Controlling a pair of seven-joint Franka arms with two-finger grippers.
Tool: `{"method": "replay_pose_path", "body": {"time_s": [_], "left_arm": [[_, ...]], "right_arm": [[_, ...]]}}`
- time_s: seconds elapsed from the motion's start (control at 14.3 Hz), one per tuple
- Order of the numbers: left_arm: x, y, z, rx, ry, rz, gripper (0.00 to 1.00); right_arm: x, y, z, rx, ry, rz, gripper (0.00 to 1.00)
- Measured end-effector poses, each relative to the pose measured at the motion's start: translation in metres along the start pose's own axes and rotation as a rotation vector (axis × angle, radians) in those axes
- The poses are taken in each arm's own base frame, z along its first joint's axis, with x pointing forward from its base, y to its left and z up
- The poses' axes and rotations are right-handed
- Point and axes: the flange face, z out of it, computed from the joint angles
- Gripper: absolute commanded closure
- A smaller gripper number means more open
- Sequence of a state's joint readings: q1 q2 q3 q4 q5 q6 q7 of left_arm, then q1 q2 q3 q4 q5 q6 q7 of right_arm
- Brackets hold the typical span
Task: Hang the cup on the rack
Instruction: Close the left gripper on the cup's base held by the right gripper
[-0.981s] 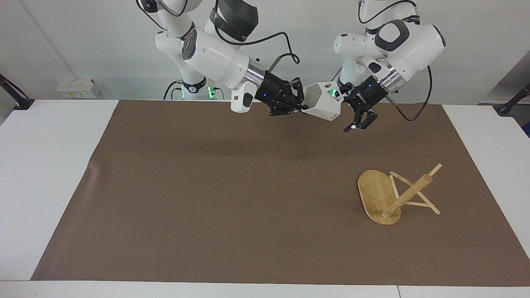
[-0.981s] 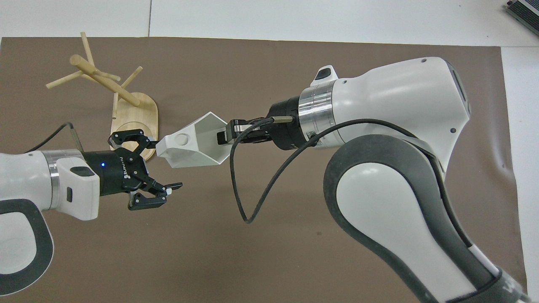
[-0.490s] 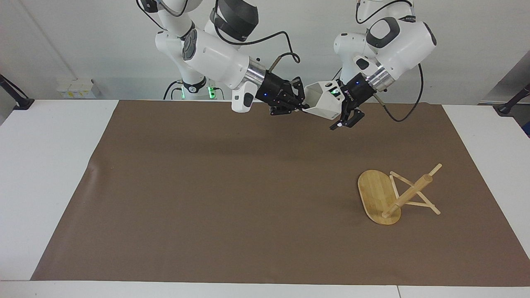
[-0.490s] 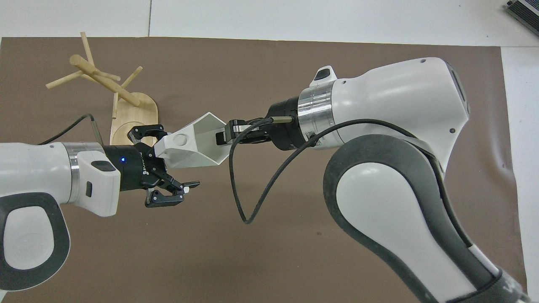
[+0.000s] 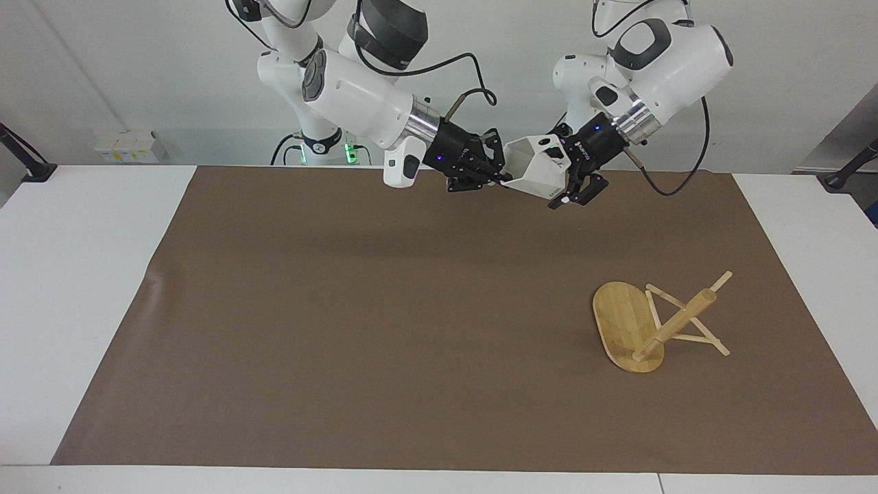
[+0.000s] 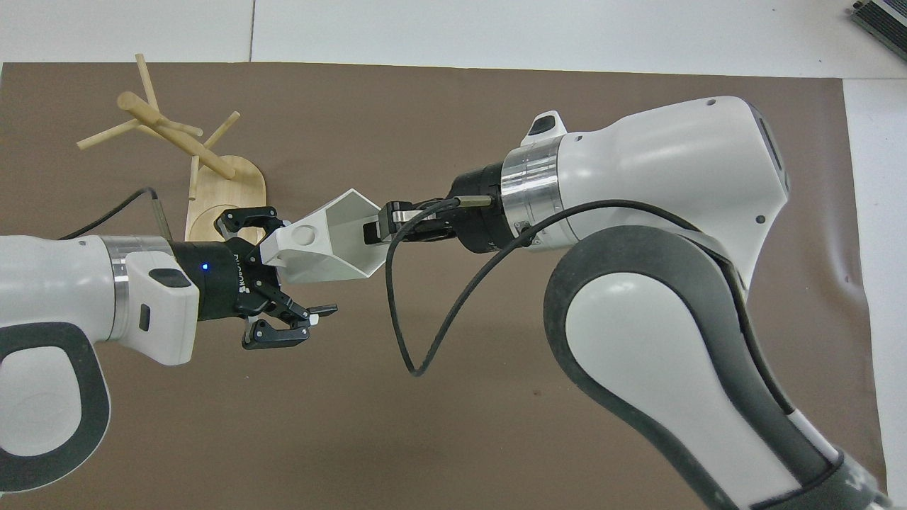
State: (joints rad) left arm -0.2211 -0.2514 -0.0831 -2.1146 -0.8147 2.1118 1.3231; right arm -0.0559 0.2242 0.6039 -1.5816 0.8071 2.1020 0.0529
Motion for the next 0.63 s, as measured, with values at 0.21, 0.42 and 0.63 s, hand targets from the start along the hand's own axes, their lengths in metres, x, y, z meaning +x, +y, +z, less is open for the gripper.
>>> {"method": "replay_pose_path", "body": {"time_s": [0.21, 0.42, 0.63], "left_arm": [[0.0007, 0.0, -0.0012, 0.002, 0.001, 0.005, 0.0], [0.0028, 0.0015, -0.0043, 0.006, 0.005, 0.01, 0.0], [0.0056, 0.0043, -0.009, 0.012, 0.01, 0.017, 0.0]], "right_arm": [[0.0, 0.0001, 0.0001, 0.0, 0.0, 0.0, 1.0], [0.0, 0.0002, 0.0001, 0.0, -0.001, 0.0, 1.0], [0.0002, 0.0004, -0.0002, 0.0, 0.0, 0.001, 1.0]]}}
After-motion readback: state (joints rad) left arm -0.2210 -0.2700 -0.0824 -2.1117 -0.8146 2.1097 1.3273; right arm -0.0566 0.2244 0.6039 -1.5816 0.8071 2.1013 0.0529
